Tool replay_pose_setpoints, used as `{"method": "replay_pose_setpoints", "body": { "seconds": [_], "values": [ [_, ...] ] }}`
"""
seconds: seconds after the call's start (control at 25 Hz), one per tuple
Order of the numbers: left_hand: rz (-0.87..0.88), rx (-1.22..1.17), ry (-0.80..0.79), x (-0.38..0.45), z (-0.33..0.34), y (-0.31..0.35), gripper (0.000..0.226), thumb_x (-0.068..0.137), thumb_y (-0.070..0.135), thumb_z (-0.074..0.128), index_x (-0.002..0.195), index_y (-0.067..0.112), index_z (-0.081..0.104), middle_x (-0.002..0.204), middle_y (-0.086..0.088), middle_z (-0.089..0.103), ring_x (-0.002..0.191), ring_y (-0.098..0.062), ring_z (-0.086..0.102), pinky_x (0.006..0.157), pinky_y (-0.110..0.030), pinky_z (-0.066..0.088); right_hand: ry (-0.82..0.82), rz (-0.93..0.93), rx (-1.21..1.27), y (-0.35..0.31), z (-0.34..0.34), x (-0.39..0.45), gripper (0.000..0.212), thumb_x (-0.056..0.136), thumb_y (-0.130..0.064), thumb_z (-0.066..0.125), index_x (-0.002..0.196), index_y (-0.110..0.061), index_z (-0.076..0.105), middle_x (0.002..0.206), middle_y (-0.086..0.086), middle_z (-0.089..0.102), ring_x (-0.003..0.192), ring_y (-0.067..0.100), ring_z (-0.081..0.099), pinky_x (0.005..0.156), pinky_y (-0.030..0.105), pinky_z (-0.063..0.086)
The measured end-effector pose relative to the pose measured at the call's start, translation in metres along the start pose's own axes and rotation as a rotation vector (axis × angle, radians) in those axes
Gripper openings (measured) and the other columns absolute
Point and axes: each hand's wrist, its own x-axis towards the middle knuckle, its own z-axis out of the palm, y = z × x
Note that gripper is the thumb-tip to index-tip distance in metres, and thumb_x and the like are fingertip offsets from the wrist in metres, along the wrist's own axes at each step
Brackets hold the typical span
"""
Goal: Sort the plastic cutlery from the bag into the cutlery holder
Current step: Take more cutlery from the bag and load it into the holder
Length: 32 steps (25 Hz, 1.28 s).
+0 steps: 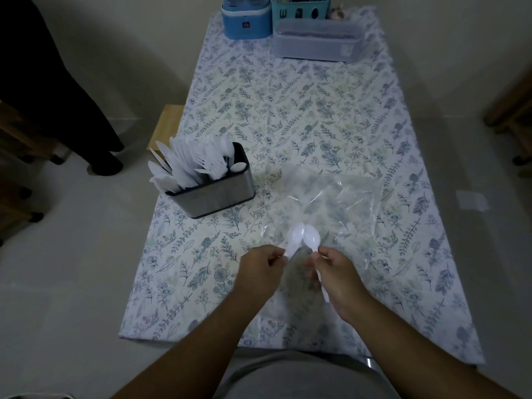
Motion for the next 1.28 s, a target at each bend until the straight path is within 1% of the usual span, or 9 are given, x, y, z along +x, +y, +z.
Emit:
{"method": "replay_pose_setpoints", "body": {
  "seconds": [0.08,0.16,0.36,0.48,0.6,0.72,0.84,1.04,1.28],
  "values": [
    [0.035,-0.039,-0.034,-0.003,0.013,0.016,0.013,0.091,0.020,0.068,0.086,0.018,0.080,0.066,0.004,0.071,0.058,-0.004,0.062,0.060,-0.022,0.052,-0.046,-0.002,0.009,0.000,-0.001,-0.001,0.026,0.104,-0.020,0.047,0.111,-0.013,0.071,0.094,0.004,0.079,0.089,0.025,0.074,0.083,0.042,0.060],
    [0.041,-0.056,-0.049,-0.005,0.025,0.024,0.023,0.093,0.017,0.065,0.074,0.015,0.077,0.054,0.006,0.062,0.046,-0.001,0.052,0.049,-0.014,0.041,-0.087,0.033,0.098,-0.003,-0.003,-0.004,0.030,0.105,-0.019,0.044,0.105,-0.014,0.074,0.096,0.017,0.077,0.090,0.030,0.074,0.085,0.044,0.057],
    [0.302,0.233,-0.089,-0.008,0.038,0.034,0.026,0.099,0.019,0.050,0.089,0.011,0.073,0.072,-0.005,0.070,0.061,-0.012,0.060,0.058,-0.017,0.045,-0.114,0.002,0.103,-0.004,-0.015,-0.006,0.028,0.105,-0.019,0.047,0.113,-0.015,0.073,0.086,0.013,0.075,0.072,0.025,0.069,0.059,0.028,0.052],
    [0.400,0.358,-0.117,-0.005,0.041,0.035,0.029,0.098,0.024,0.047,0.090,0.012,0.073,0.074,-0.006,0.068,0.064,-0.016,0.061,0.060,-0.027,0.048,-0.141,0.005,0.141,-0.002,-0.024,-0.007,0.028,0.106,-0.016,0.046,0.116,-0.017,0.072,0.088,0.012,0.077,0.076,0.023,0.075,0.068,0.037,0.061],
    [0.265,0.190,-0.108,-0.008,0.046,0.039,0.024,0.096,0.030,0.053,0.088,0.018,0.072,0.076,0.004,0.070,0.067,-0.009,0.065,0.064,-0.025,0.054,-0.135,-0.003,0.173,0.000,-0.031,-0.007,0.028,0.105,-0.015,0.046,0.114,-0.020,0.073,0.076,0.005,0.074,0.059,0.008,0.070,0.062,0.031,0.057],
    [-0.033,-0.093,-0.016,-0.006,0.049,0.039,0.011,0.091,0.030,0.064,0.093,0.022,0.071,0.083,0.008,0.071,0.075,-0.007,0.067,0.069,-0.019,0.054,-0.120,-0.005,0.088,0.002,-0.037,-0.004,0.026,0.103,-0.020,0.050,0.112,-0.025,0.073,0.093,0.005,0.078,0.083,0.020,0.073,0.075,0.037,0.059],
    [0.014,0.131,0.032,0.001,0.044,0.021,0.010,0.089,0.024,0.069,0.098,0.018,0.066,0.090,0.006,0.065,0.079,-0.007,0.061,0.069,-0.017,0.049,-0.063,0.020,0.017,0.005,-0.040,-0.001,0.024,0.103,-0.020,0.048,0.107,-0.032,0.068,0.101,0.004,0.074,0.083,0.020,0.065,0.074,0.038,0.054],
    [0.078,0.376,0.045,0.011,0.038,-0.004,0.011,0.094,0.013,0.060,0.104,0.016,0.063,0.100,-0.004,0.065,0.086,-0.015,0.060,0.075,-0.028,0.054,-0.077,0.047,0.025,0.010,-0.044,0.007,0.030,0.103,-0.017,0.050,0.129,-0.027,0.060,0.103,0.006,0.073,0.079,0.016,0.060,0.065,0.031,0.048],
    [0.159,0.375,0.101,0.012,0.033,-0.014,0.018,0.088,0.016,0.070,0.106,0.014,0.067,0.102,-0.002,0.065,0.096,-0.014,0.051,0.081,-0.021,0.042,-0.084,0.075,0.034,0.009,-0.040,0.009,0.034,0.102,-0.012,0.051,0.134,-0.019,0.059,0.104,0.008,0.072,0.078,0.017,0.060,0.067,0.031,0.049]
  ]
}}
